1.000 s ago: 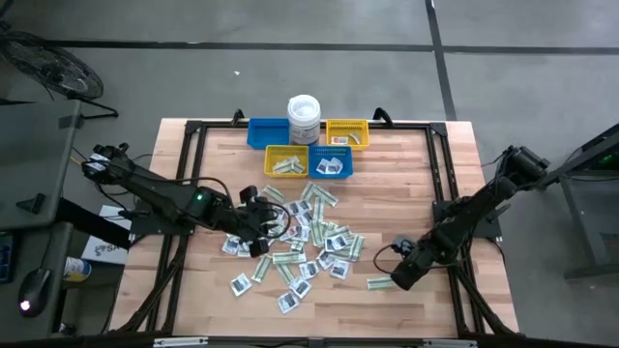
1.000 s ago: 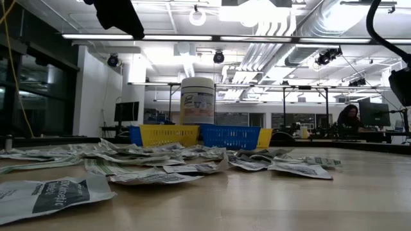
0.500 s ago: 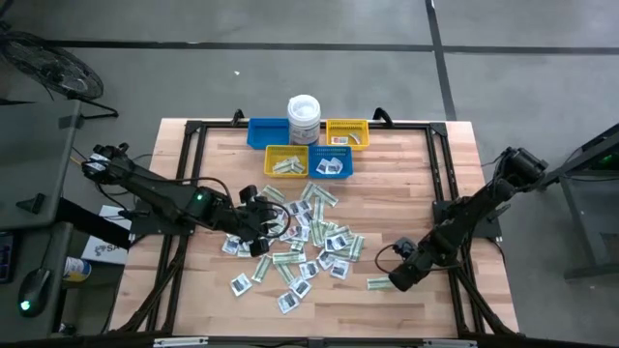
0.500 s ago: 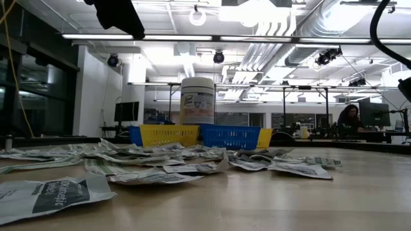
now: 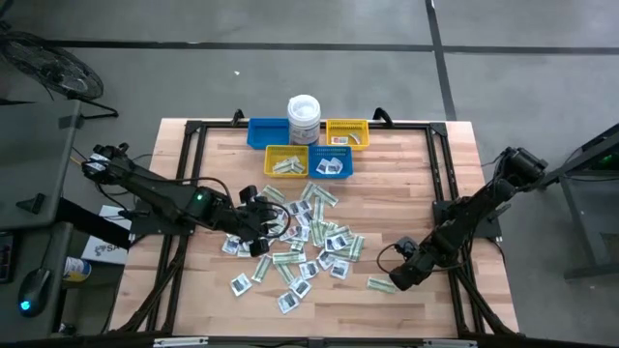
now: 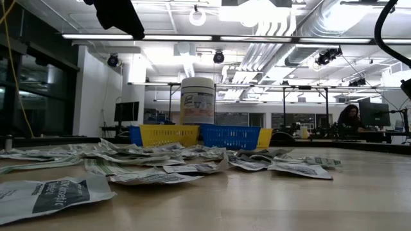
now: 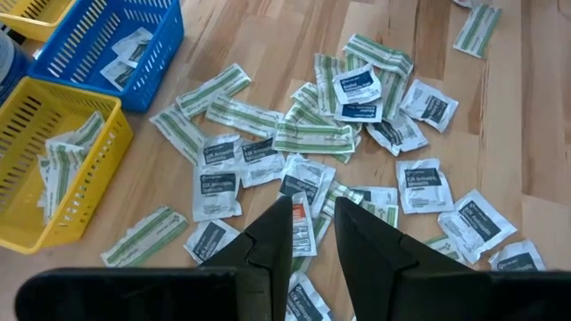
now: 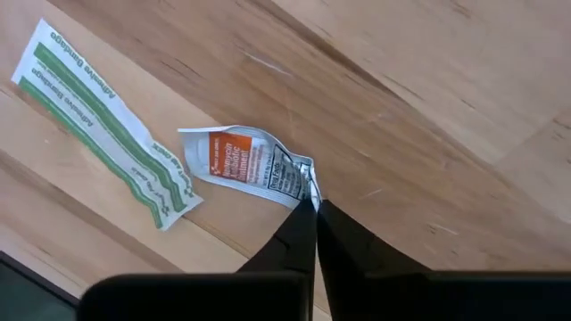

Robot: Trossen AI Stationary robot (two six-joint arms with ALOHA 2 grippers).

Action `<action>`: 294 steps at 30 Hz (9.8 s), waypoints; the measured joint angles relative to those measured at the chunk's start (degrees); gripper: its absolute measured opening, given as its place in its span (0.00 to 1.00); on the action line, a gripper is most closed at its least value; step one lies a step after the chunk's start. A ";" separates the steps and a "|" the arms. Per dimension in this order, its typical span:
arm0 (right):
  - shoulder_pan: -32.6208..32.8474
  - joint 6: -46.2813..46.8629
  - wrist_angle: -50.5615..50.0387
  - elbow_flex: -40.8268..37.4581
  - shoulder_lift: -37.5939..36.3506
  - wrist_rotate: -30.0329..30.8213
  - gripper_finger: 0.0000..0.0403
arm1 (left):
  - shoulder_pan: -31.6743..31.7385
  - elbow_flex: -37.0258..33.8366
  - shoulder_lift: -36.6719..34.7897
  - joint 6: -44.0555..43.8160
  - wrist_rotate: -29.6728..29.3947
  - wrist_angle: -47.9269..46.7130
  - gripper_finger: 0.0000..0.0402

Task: Pick & Place First Aid Supplies
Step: Put the orange ointment pack into the right yellow bin, then put the green bandage pad into the left yellow bin

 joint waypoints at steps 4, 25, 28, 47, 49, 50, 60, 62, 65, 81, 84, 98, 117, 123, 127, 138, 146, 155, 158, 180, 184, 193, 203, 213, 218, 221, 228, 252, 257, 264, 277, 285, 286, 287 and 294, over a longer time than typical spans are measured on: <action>0.00 0.62 0.39 0.08 0.01 2.08 0.00 | 0.00 0.00 0.00 0.07 -0.08 0.02 0.22; -14.45 -27.92 -18.49 11.46 -11.04 35.90 0.00 | 15.42 0.00 -9.73 4.79 -0.97 0.19 0.22; -20.05 -36.52 -19.87 12.61 -14.28 37.86 0.00 | 19.00 -0.02 -11.56 7.32 0.50 -0.53 0.22; -63.93 -79.44 -19.58 28.16 -9.16 28.98 0.00 | 45.74 -14.52 -12.91 20.59 30.89 23.19 0.22; -67.17 -81.82 -19.55 30.37 -5.97 28.55 0.00 | 49.63 -16.24 -13.09 22.45 34.56 24.44 0.22; -68.70 -82.88 -19.42 31.35 -4.41 28.09 0.00 | 51.63 -17.00 -13.09 23.47 36.32 25.24 0.22; -79.37 -84.83 -9.17 35.94 11.59 20.65 0.00 | 72.21 -23.13 -13.09 28.89 50.36 29.73 0.22; -80.34 -84.30 -8.02 36.15 14.60 20.30 0.00 | 74.78 -23.50 -13.09 29.72 53.01 30.08 0.22; -81.43 -81.97 -6.35 36.17 18.78 17.75 0.00 | 77.88 -23.50 -13.09 30.76 56.09 30.34 0.22; -82.83 -74.96 -3.85 36.17 21.90 13.23 0.16 | 80.26 -23.50 -13.09 31.76 60.48 30.44 0.22; -83.26 -74.92 -3.42 36.17 21.69 12.20 0.24 | 80.26 -23.50 -13.09 31.76 60.62 30.44 0.22; -84.12 -82.42 -9.59 36.17 9.28 5.65 0.31 | 79.75 -23.47 -13.32 28.24 68.23 29.96 0.22; -60.29 -75.27 -23.58 26.11 -8.34 1.65 0.31 | 53.55 -23.45 -24.06 13.02 43.62 28.30 0.22; -49.27 -72.92 -21.42 19.66 -9.55 1.85 0.31 | 43.69 -23.45 -24.06 9.19 35.83 28.30 0.22; -42.51 -70.20 -16.31 14.56 -9.51 1.80 0.31 | 38.42 -23.45 -24.04 6.48 30.61 28.90 0.22; -27.67 -69.35 4.76 4.31 -8.51 12.17 0.31 | 29.88 -23.45 -24.04 4.87 25.43 28.80 0.22; -22.33 -68.01 6.13 7.03 -1.44 17.77 0.31 | 26.89 -23.45 -24.04 4.70 25.40 28.69 0.22; -21.88 -61.10 5.11 9.14 7.91 20.99 0.31 | 26.95 -23.45 -24.04 4.70 25.46 28.65 0.22; -21.86 -60.47 5.37 9.16 10.10 19.42 0.31 | 26.95 -23.45 -24.04 4.70 25.49 28.63 0.22; -21.97 -54.94 2.56 9.53 15.07 18.75 0.01 | 26.97 -23.45 -24.04 5.13 25.51 28.10 0.22; -21.99 -51.88 2.40 9.18 13.88 18.72 0.01 | 26.97 -23.45 -24.03 5.11 25.51 27.86 0.22; -21.95 -45.73 0.63 8.87 5.64 23.92 0.00 | 26.98 -23.45 -24.02 4.67 25.60 28.65 0.22; -21.97 -47.19 10.01 8.92 -1.18 44.32 0.00 | 26.97 -23.43 -23.45 2.89 27.08 31.02 0.22; -24.18 -70.22 34.30 9.01 -1.56 56.44 0.00 | 25.45 -23.39 -15.90 1.10 30.62 45.81 0.22; -27.00 -79.81 43.91 9.03 -1.57 54.63 0.00 | 22.89 -23.41 -11.09 1.11 30.53 51.01 0.22; -28.74 -83.91 47.37 9.07 -1.57 50.70 0.00 | 21.49 -23.41 -8.56 0.91 30.51 54.29 0.22; -33.28 -93.02 54.99 9.08 -1.59 34.56 0.00 | 19.78 -23.43 -2.87 -2.83 30.38 66.01 0.22; -41.16 -95.97 74.88 9.18 -1.66 11.05 0.00 | 21.92 -15.42 12.17 -12.04 35.59 98.46 0.22; -41.13 -96.14 77.92 9.18 -1.66 11.31 0.00 | 21.85 -13.75 12.06 -11.35 35.95 93.74 0.22; -41.13 -96.42 80.31 9.20 -1.66 10.93 0.00 | 21.77 -13.79 12.13 -11.37 34.40 92.02 0.22; -41.13 -99.12 71.71 14.33 -1.15 10.62 0.00 | 21.77 -13.79 12.07 -11.34 33.10 93.00 0.22; -41.90 -99.73 68.25 15.50 -0.81 10.88 0.00 | 21.75 -13.81 12.07 -11.37 34.91 94.30 0.22; -41.92 -99.71 67.91 15.50 -0.81 10.90 0.00 | 21.75 -13.81 12.07 -11.37 34.91 95.17 0.22; -41.92 -99.75 67.72 15.50 -0.81 10.94 0.00 | 21.75 -13.81 12.07 -11.37 34.91 96.19 0.22; -41.90 -99.64 67.19 15.50 -0.81 11.05 0.00 | 21.75 -13.81 12.07 -11.37 35.87 98.20 0.22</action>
